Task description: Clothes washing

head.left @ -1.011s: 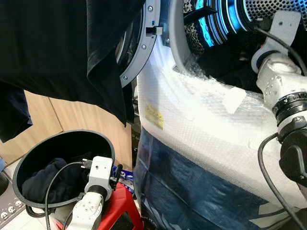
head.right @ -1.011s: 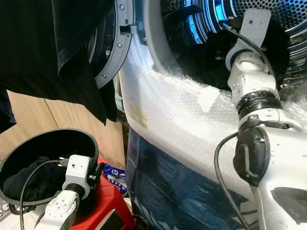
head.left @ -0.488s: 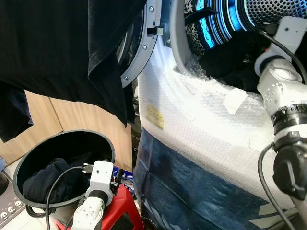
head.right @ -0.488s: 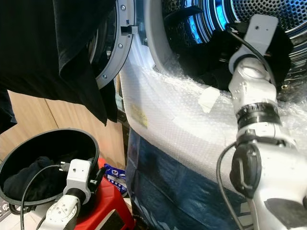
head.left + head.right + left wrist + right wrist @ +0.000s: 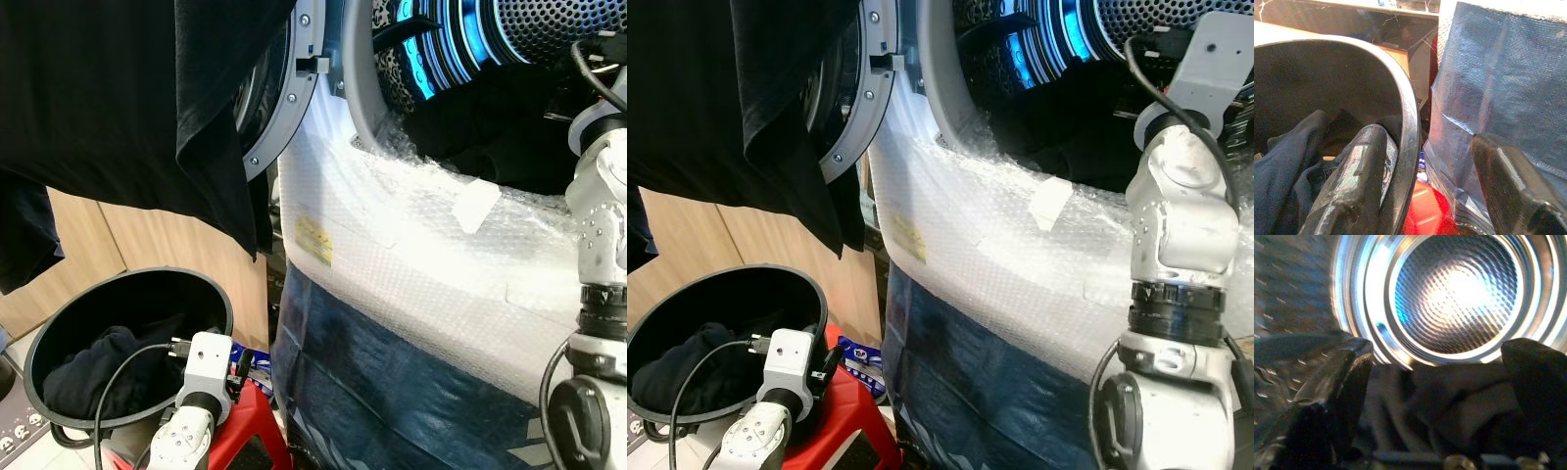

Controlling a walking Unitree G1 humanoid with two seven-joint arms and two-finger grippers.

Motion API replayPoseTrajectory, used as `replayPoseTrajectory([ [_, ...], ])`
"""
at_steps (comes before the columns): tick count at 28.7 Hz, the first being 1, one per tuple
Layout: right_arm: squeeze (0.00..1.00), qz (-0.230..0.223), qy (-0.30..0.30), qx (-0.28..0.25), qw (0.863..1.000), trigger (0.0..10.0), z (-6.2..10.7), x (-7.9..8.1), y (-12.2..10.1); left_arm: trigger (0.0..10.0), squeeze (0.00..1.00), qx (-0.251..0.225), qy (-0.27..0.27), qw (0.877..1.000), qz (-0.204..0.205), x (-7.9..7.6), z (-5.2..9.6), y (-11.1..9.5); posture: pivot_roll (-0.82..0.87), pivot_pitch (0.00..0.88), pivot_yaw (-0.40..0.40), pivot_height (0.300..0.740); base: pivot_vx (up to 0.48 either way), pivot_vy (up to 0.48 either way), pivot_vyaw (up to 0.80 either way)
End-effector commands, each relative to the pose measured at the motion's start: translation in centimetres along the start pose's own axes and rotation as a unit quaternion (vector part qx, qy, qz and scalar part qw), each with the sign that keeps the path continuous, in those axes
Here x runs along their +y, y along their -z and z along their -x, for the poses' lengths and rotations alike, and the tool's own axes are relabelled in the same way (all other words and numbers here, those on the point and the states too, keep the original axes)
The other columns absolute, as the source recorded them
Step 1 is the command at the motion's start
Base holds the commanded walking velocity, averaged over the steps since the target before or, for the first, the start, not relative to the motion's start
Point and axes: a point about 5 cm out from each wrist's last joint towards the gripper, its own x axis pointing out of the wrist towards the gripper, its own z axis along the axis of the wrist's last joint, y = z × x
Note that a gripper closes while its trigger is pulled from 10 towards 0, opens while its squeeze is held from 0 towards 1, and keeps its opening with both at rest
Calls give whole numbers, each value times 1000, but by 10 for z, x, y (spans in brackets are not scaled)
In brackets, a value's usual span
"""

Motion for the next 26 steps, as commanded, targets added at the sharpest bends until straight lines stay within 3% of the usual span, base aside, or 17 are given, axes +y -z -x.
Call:
replayPoseTrajectory([
  [1,0,-8,-63,-20,998,10000,11,9,-11,10000,0,3,6,1000,0,0,3,-1,22,0,-32,740,0,0,0],
  [2,0,-8,-63,-20,998,10000,11,9,-11,10000,0,3,6,1000,0,0,3,-1,22,0,-32,740,0,0,0],
  [4,0,-23,-179,-22,983,10000,34,22,-16,10000,0,3,4,1000,-1,1,5,0,19,2,-29,740,0,0,0],
  [5,0,-23,-179,-22,983,10000,34,22,-16,10000,0,3,4,1000,-1,1,5,0,19,2,-29,740,0,0,0],
  [7,0,-90,-288,-33,953,10000,55,26,-18,10000,0,-8,-5,1000,5,4,7,-2,13,10,-26,740,0,0,0],
  [8,0,-90,-288,-33,953,10000,55,26,-18,10000,0,-8,-5,1000,5,4,7,-2,13,10,-26,740,0,0,0],
  [9,0,-115,-325,-38,938,10000,63,26,-18,10000,0,-13,-9,1000,7,5,8,-3,14,11,-26,740,0,0,0],
  [11,0,-152,-459,-21,875,10000,97,36,-3,10000,0,-36,-23,999,10,9,9,-10,31,15,-29,740,0,0,0],
  [12,0,-160,-499,-12,851,10000,109,39,3,10000,0,-44,-28,999,11,11,10,-13,31,15,-29,740,0,0,0],
  [13,0,-160,-499,-12,851,10000,109,39,3,10000,0,-44,-28,999,11,11,10,-13,31,15,-29,740,0,0,0],
  [14,0,-198,-547,7,813,10000,128,46,14,10000,0,-66,-44,997,16,18,13,-20,58,20,-31,740,0,0,0],
  [16,0,-211,-556,12,804,10000,132,49,17,10000,0,-74,-49,996,18,20,14,-23,58,20,-31,740,0,0,0],
  [19,0,-263,-610,28,747,10000,157,56,25,10000,0,-110,-57,992,32,25,17,-36,66,18,-30,740,0,0,0],
  [20,0,-263,-610,28,747,10000,157,56,25,10000,0,-110,-57,992,32,25,17,-36,66,18,-30,740,0,0,0],
  [21,0,-269,-624,43,732,10000,165,57,31,10000,0,-118,-60,991,33,26,17,-38,66,19,-30,740,0,0,0],
  [24,0,-247,-657,172,691,10000,201,55,86,10000,0,-134,-81,987,38,33,20,-44,72,21,-37,740,0,0,0],
  [26,0,-220,-635,284,684,10000,229,44,142,10000,0,-148,-103,983,33,41,23,-49,93,20,-44,740,0,0,0],
])
